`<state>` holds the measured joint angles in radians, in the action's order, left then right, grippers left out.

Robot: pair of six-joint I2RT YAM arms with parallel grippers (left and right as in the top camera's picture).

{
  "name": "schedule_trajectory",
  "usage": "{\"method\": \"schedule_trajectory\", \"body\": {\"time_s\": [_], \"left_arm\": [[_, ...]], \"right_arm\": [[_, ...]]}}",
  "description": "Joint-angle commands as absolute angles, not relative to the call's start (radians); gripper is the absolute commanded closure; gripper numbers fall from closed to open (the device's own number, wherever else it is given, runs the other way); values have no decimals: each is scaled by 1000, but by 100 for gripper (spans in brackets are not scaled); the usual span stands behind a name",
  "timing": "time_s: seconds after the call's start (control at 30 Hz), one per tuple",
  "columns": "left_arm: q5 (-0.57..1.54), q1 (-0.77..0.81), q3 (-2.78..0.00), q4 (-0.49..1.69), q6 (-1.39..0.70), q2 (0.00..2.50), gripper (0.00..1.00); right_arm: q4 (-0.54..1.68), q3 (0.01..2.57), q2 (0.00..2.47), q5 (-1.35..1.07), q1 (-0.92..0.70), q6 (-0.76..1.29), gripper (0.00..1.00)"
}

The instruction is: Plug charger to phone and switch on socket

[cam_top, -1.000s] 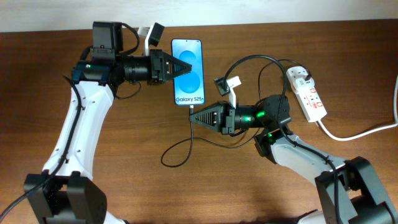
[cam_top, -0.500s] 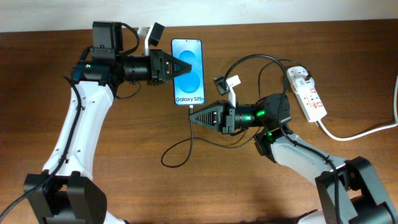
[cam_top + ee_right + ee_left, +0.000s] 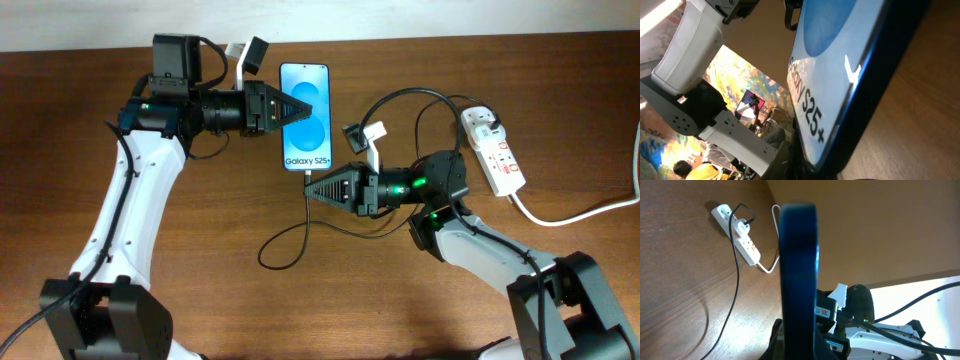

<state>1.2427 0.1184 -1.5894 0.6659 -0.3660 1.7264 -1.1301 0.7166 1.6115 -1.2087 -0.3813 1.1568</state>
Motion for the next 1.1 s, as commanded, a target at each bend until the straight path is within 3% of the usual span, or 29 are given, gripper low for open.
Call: {"method": "schedule_trajectory", "body": {"time_s": [0.0,0.63,1.07], "left_arm": [[1332,135,-1592,675,-311,1722,100],[1296,141,-1592,684,-301,1722,100],[1295,100,-1592,611,-456,1722,100]], "right_arm": [[-1165,754,1618,-1159,-339,1188,96],[-1194,764,1618,-1188,-369,1241,96],[-1191,763,1618,-1268,-396,1300,96]]}}
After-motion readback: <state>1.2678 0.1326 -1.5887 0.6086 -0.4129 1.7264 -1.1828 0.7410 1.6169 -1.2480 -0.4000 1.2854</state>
